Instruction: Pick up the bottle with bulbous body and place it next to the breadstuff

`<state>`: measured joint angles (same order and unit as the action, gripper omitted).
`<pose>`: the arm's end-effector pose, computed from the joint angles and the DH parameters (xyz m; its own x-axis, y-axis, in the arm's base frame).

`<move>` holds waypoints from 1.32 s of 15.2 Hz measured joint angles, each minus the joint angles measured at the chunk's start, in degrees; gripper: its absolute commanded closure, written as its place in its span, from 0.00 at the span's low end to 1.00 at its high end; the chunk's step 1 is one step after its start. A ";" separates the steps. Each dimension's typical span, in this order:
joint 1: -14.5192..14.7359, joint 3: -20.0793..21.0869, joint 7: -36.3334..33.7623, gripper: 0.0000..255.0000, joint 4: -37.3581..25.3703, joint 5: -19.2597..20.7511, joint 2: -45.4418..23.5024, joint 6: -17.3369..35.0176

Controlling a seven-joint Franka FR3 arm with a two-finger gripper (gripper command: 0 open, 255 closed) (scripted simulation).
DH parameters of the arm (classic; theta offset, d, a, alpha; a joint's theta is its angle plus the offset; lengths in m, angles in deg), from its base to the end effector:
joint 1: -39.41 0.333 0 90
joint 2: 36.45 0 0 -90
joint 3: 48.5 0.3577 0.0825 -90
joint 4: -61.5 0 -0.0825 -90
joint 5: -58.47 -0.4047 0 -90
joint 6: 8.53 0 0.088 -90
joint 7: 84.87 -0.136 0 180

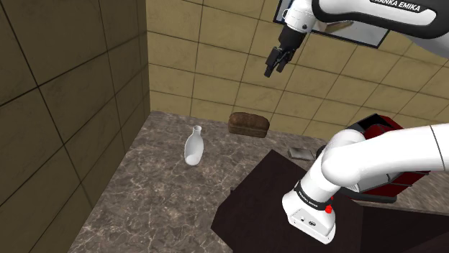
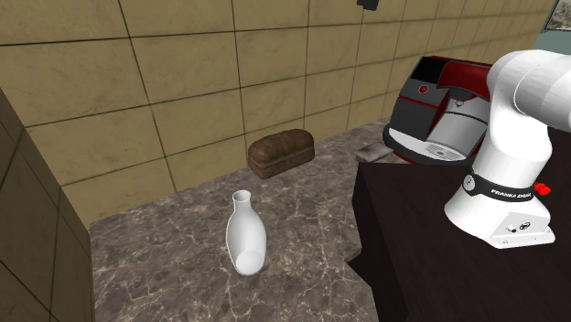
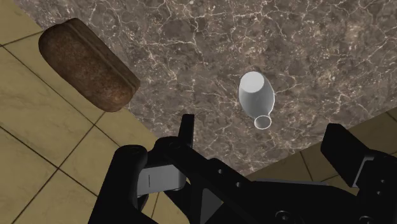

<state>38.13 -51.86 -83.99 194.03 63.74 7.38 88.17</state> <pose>0.3187 -0.0437 0.6170 0.9896 -0.0436 0.1373 -0.0513 -0.9972 0.0535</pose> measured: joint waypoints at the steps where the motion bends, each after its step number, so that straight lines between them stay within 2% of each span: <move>1: 0.00 0.00 0.00 0.00 0.00 0.00 0.00 0.00; 3: 0.25 0.03 -0.10 0.00 1.28 -0.17 -1.08 2.26; 10: 1.53 -0.10 -0.14 0.00 7.53 -0.87 -8.40 15.50; 20: 3.74 0.13 0.29 0.00 9.29 -2.54 -26.07 34.62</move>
<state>41.87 -51.73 -83.71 203.32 61.20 -18.69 122.78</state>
